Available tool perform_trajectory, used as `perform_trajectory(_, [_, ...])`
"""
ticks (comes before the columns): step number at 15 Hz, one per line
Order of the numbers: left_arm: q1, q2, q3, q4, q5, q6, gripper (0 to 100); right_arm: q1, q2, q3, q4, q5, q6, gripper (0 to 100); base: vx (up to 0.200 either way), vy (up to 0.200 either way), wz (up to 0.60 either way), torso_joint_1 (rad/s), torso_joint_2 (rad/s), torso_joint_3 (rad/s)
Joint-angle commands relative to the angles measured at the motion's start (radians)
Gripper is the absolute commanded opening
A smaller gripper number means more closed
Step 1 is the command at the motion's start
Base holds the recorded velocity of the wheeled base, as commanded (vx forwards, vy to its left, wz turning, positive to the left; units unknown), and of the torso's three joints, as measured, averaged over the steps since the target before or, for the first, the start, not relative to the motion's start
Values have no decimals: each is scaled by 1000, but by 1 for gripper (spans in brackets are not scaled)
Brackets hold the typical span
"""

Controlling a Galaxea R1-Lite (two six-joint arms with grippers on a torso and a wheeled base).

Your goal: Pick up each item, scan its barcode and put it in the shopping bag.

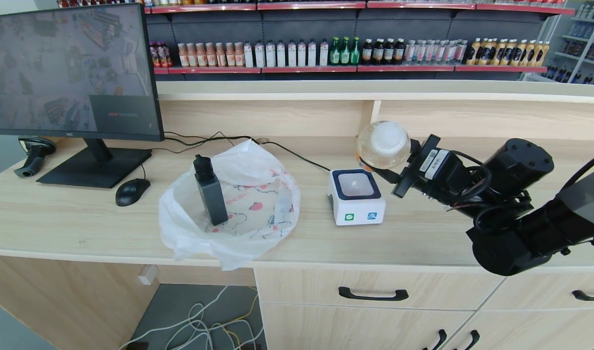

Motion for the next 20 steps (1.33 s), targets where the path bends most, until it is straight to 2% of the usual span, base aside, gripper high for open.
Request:
perform_trajectory(1, [-1, 0, 0, 0, 0, 3, 100, 3, -39, 25, -1, -14, 22, 0, 0, 0, 0, 0, 0, 0])
perform_trajectory(4, [-1, 0, 0, 0, 0, -5, 100, 19, -89, 82, -1, -103, 76, 0, 0, 0, 0, 0, 0, 0])
perform_trajectory(5, [-1, 0, 0, 1, 0, -11, 100, 45, -120, 92, -1, -195, 137, 0, 0, 0, 0, 0, 0, 0])
perform_trajectory(8, [-1, 0, 0, 3, 0, -13, 100, 65, -149, 102, -1, -286, 239, 0, 0, 0, 0, 0, 0, 0])
perform_trajectory(16, [-1, 0, 0, 4, 0, -13, 100, -31, -209, 267, -1, -462, 628, 0, 0, 0, 0, 0, 0, 0])
perform_trajectory(20, [-1, 0, 0, 4, 0, -13, 100, -31, -229, 306, -1, -575, 660, 0, 0, 0, 0, 0, 0, 0])
